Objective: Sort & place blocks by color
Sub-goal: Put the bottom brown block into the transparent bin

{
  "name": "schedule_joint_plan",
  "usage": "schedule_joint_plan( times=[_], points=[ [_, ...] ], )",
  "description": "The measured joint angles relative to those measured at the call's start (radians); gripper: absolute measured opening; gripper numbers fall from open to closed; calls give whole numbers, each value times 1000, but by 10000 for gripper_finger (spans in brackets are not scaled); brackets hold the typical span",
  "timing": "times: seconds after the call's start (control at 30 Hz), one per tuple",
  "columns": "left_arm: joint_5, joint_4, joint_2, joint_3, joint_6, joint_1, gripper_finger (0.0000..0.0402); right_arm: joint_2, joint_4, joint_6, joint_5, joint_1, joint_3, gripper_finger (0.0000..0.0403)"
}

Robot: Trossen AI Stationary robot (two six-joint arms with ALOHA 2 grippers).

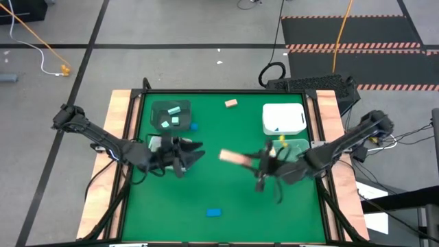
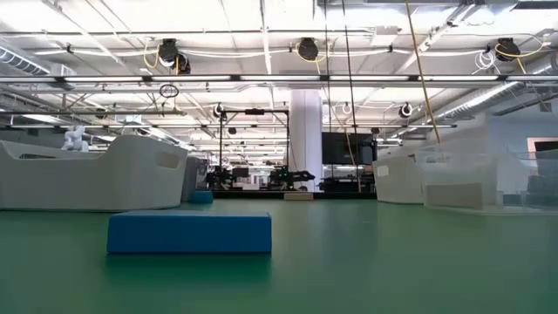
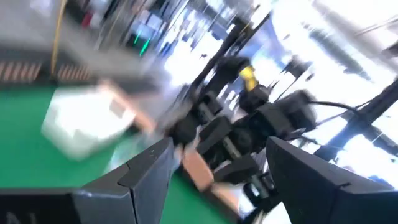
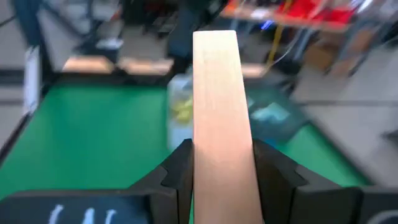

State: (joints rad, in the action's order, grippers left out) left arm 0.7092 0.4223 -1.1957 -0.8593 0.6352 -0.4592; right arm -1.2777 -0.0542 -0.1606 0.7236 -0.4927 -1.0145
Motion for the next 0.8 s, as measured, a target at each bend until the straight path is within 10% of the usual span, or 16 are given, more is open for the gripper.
schedule_joint_plan(
  times=[0.33, 0.53, 0.8],
  points=[
    [2, 183, 0, 0, -192, 25, 257, 192, -124, 186, 194, -6, 0, 111],
    [2, 124, -17, 0, -70, 47, 257, 295, -586, -237, 164, -7, 0, 111],
    [2, 130, -63, 0, 14, 97, 257, 328, -1177, -797, -152, -5, 16, 111]
  ],
)
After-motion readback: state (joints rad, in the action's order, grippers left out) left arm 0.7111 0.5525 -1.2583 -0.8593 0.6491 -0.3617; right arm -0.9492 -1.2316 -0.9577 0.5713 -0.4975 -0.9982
